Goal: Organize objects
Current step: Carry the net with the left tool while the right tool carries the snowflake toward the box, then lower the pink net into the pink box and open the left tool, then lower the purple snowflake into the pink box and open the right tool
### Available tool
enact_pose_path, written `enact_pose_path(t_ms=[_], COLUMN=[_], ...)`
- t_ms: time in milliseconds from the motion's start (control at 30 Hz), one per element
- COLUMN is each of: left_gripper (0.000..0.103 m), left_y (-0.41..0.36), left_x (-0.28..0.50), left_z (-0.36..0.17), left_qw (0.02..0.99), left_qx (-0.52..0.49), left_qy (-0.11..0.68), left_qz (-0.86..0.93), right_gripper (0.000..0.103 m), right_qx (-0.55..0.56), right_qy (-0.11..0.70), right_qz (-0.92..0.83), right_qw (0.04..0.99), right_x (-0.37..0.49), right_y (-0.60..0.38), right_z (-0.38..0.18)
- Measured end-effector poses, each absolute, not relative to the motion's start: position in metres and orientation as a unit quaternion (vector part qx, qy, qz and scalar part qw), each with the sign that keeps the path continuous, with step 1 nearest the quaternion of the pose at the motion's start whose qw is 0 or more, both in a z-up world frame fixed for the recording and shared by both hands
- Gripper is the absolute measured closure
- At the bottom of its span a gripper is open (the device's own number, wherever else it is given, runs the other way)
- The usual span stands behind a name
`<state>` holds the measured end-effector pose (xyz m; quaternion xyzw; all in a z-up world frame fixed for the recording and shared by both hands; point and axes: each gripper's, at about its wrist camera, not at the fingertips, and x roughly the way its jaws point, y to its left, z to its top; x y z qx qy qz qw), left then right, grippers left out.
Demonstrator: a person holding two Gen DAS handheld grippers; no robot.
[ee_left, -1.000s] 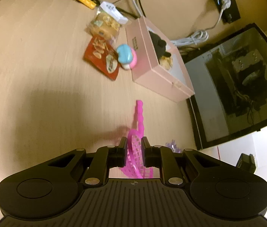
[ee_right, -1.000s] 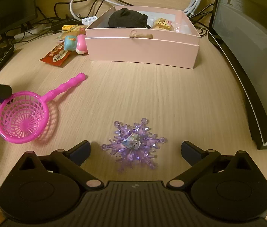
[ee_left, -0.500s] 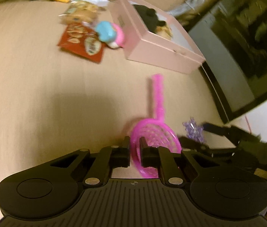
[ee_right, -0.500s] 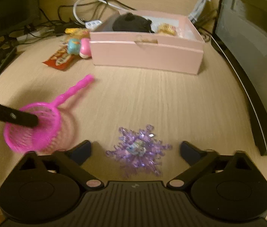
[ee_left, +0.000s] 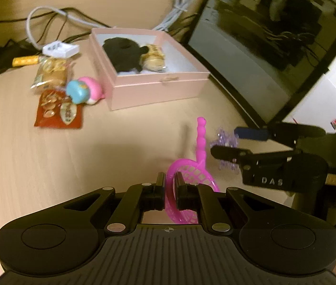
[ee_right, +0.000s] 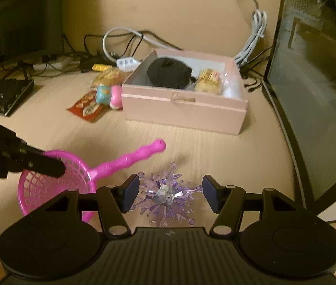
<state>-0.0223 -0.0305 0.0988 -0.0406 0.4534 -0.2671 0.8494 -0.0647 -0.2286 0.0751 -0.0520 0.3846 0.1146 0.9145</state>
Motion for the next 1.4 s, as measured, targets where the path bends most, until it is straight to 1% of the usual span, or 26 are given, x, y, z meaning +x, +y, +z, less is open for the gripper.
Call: enact_pose_path(t_ms=[133,233,367,467,633,733,767,833,900,1000,1067,1233,1333,1400], left_gripper=[0.093,0.093,0.093,0.093,0.093,0.091,0.088,0.087,0.087,0.087,0.087,0.087,0.087,0.087], left_y=[-0.036,-0.038,-0.057,-0.073,-0.095,-0.103,-0.105,-0.106,-0.097,-0.069,-0.047,0.003,0.032,0.044], left_x=[-0.014,0.007,0.054,0.098,0.159,0.197,0.207,0.219,0.22,0.217,0.206,0.155,0.111,0.093], left_z=[0.112,0.127,0.156,0.167,0.154,0.129,0.118,0.104,0.102,0.111,0.119,0.126,0.117,0.11], left_qw=[0.852,0.859,0.875,0.876,0.862,0.832,0.825,0.831,0.853,0.88,0.893,0.92,0.935,0.932], left_qx=[-0.033,-0.029,0.022,0.038,0.072,0.076,0.083,0.097,0.068,-0.033,-0.077,-0.113,-0.115,-0.119], left_qy=[0.44,0.42,0.378,0.365,0.381,0.431,0.45,0.46,0.442,0.406,0.38,0.335,0.314,0.323], left_qz=[-0.281,-0.291,-0.301,-0.313,-0.326,-0.342,-0.332,-0.297,-0.27,-0.245,-0.228,-0.169,-0.121,-0.109], right_gripper=[0.044,0.044,0.044,0.044,0.044,0.044,0.044,0.044,0.044,0.044,0.044,0.044,0.044,0.044], right_qx=[-0.048,-0.041,-0.026,-0.014,0.003,0.007,0.006,0.002,0.002,0.007,0.012,0.024,0.02,0.011], right_qy=[0.376,0.374,0.373,0.372,0.372,0.375,0.376,0.378,0.381,0.389,0.393,0.381,0.347,0.319], right_qz=[0.111,0.107,0.098,0.091,0.076,0.065,0.062,0.055,0.049,0.041,0.042,0.058,0.071,0.076], right_qw=[0.919,0.92,0.922,0.924,0.925,0.925,0.925,0.924,0.923,0.92,0.918,0.923,0.935,0.945], right_x=[-0.069,-0.072,-0.072,-0.073,-0.073,-0.072,-0.072,-0.071,-0.069,-0.063,-0.057,-0.028,0.004,0.026], right_y=[-0.237,-0.243,-0.251,-0.255,-0.26,-0.263,-0.263,-0.266,-0.269,-0.273,-0.274,-0.274,-0.269,-0.264], right_z=[0.084,0.087,0.087,0.087,0.087,0.089,0.089,0.089,0.088,0.084,0.082,0.095,0.118,0.133])
